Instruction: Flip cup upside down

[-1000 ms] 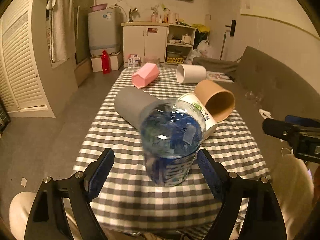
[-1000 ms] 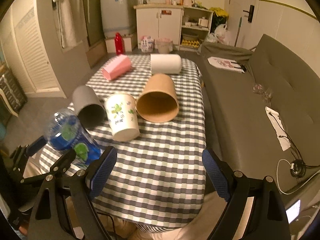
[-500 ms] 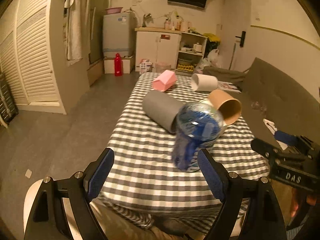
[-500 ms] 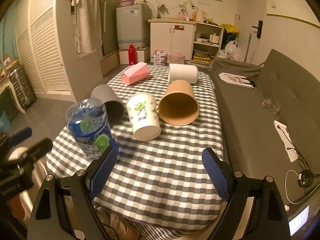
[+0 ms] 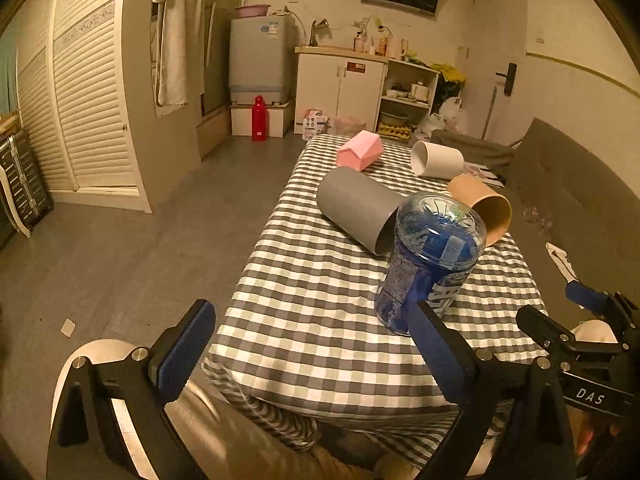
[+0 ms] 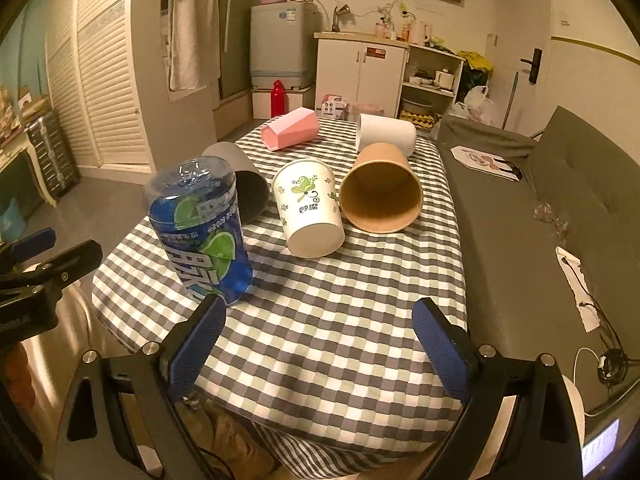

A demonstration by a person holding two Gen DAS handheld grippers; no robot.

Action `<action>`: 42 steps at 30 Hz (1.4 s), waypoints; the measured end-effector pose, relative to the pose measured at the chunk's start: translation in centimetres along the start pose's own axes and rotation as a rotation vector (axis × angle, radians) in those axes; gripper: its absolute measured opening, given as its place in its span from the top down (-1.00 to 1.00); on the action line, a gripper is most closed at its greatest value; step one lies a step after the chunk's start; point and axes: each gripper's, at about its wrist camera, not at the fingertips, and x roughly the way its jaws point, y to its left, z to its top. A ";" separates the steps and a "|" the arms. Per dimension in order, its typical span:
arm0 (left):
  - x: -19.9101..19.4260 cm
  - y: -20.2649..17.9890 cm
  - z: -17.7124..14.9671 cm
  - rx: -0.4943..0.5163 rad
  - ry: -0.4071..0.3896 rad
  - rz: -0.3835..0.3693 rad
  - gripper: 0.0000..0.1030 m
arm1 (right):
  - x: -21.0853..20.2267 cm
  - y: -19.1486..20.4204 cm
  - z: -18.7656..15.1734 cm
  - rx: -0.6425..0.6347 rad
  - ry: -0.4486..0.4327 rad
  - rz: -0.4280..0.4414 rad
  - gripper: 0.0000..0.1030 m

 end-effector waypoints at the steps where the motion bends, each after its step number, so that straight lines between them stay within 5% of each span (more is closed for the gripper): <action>1: 0.0 0.0 0.0 0.002 0.002 0.002 -0.93 | 0.0 0.0 0.0 0.002 0.000 0.000 -0.87; 5: 0.0 0.1 0.0 0.004 0.002 0.004 -0.94 | 0.0 0.0 0.0 0.007 -0.008 0.002 -1.00; 42: -0.2 -0.6 -0.1 0.027 0.002 -0.001 -1.00 | -0.2 0.0 0.1 0.005 -0.003 -0.021 -0.99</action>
